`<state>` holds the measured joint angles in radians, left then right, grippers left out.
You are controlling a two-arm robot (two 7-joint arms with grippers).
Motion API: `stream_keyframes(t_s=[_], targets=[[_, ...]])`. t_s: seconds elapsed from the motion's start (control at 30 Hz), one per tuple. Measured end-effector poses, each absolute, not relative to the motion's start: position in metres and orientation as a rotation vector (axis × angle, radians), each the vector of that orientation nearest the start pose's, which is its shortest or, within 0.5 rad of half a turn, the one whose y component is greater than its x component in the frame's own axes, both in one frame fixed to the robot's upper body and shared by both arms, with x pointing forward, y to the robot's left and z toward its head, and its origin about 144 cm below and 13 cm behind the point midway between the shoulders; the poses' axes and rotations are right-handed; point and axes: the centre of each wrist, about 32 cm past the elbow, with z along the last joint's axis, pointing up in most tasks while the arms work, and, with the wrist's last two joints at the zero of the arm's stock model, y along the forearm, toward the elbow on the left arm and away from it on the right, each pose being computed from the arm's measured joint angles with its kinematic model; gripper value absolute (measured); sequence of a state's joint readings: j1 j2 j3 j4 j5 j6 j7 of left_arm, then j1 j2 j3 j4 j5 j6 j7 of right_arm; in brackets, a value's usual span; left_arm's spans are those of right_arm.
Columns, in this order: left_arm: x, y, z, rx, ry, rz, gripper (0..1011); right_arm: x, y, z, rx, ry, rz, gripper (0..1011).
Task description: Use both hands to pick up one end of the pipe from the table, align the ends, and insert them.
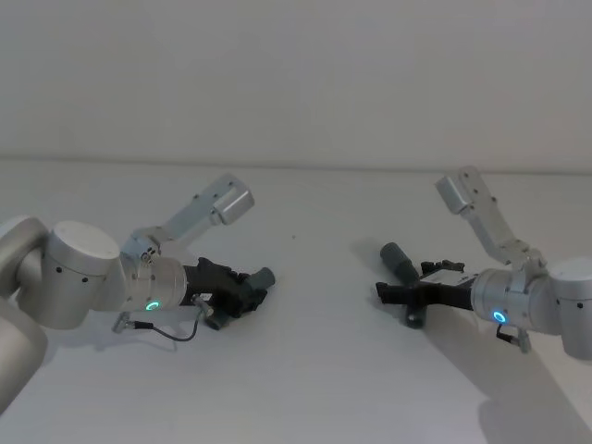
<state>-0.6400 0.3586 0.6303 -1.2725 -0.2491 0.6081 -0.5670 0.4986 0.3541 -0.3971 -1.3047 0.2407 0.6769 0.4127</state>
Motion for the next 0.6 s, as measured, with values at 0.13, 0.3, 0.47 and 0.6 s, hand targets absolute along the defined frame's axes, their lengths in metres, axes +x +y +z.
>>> stream_keyframes(t_s=[0.13, 0.3, 0.47, 0.6], targets=[[0.5906, 0.1954, 1.2399, 0.62, 0.16, 0.672, 365, 0.5765, -0.2479, 1.2212, -0.574, 0.303, -0.96, 934], [0.5907, 0.1954, 1.2399, 0.621, 0.16, 0.672, 365, 0.5763, -0.2483, 1.2207, -0.573, 0.305, -0.962, 827], [0.5906, 0.1954, 1.2399, 0.621, 0.16, 0.672, 365, 0.5762, -0.2485, 1.2203, -0.572, 0.307, -0.963, 687], [0.5907, 0.1954, 1.2399, 0.621, 0.16, 0.672, 365, 0.5761, -0.2485, 1.2201, -0.571, 0.308, -0.964, 545]])
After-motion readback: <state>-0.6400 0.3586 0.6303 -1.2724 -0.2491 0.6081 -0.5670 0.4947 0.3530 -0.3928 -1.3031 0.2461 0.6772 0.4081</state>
